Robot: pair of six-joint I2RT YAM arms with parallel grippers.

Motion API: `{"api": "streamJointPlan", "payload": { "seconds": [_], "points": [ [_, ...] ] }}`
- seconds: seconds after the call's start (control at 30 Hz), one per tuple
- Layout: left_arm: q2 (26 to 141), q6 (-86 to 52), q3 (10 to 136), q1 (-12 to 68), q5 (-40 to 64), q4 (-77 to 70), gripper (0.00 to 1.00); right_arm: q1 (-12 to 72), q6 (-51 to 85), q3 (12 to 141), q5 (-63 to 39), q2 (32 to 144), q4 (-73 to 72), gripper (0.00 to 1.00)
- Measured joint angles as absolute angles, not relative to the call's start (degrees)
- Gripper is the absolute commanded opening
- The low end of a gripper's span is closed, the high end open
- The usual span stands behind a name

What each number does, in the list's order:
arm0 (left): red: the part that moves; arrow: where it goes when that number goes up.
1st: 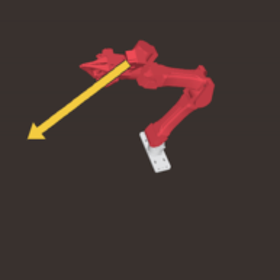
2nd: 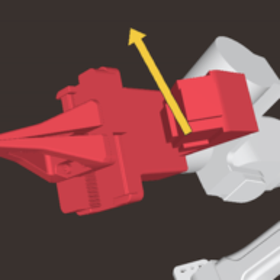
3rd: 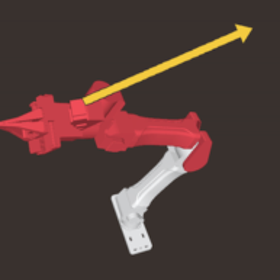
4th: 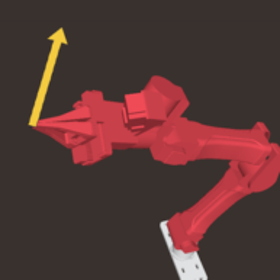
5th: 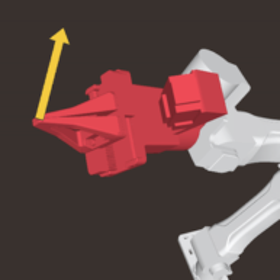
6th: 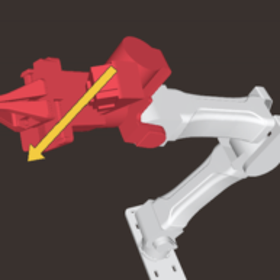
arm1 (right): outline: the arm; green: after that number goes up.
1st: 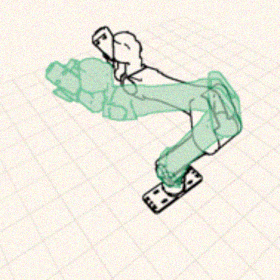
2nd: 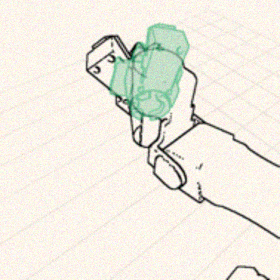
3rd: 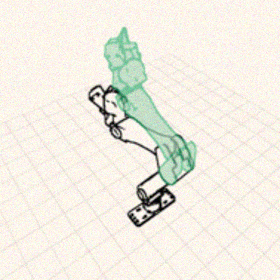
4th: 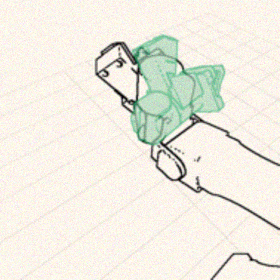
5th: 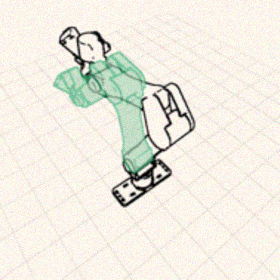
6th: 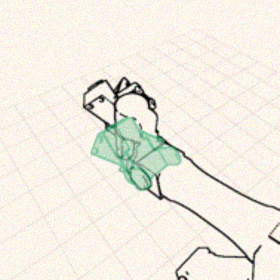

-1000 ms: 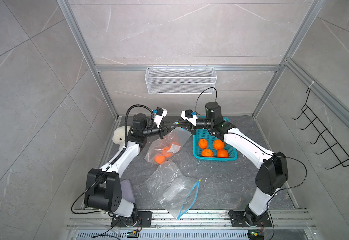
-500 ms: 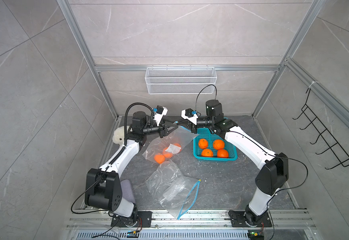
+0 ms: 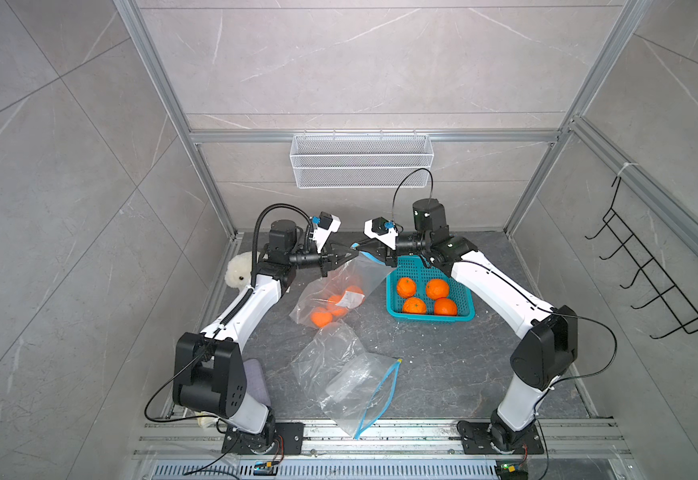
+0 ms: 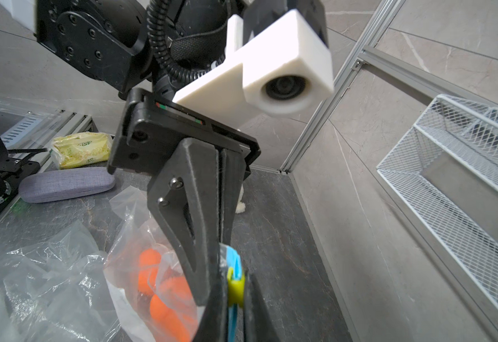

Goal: Open the zip-top bag and take out the orange
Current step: Unzip the zipper on the zipper food storage bag.

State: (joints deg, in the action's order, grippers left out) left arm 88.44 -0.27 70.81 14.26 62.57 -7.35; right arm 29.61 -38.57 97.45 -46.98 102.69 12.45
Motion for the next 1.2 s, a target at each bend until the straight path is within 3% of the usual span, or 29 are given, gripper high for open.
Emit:
{"api": "streamJointPlan", "payload": {
  "seconds": [1.2],
  "points": [
    [79.9,-10.1,63.1,12.1,47.3,-13.8,0.0,27.9,-40.2,94.4,-43.2,105.9,14.7,0.0]
  ]
}}
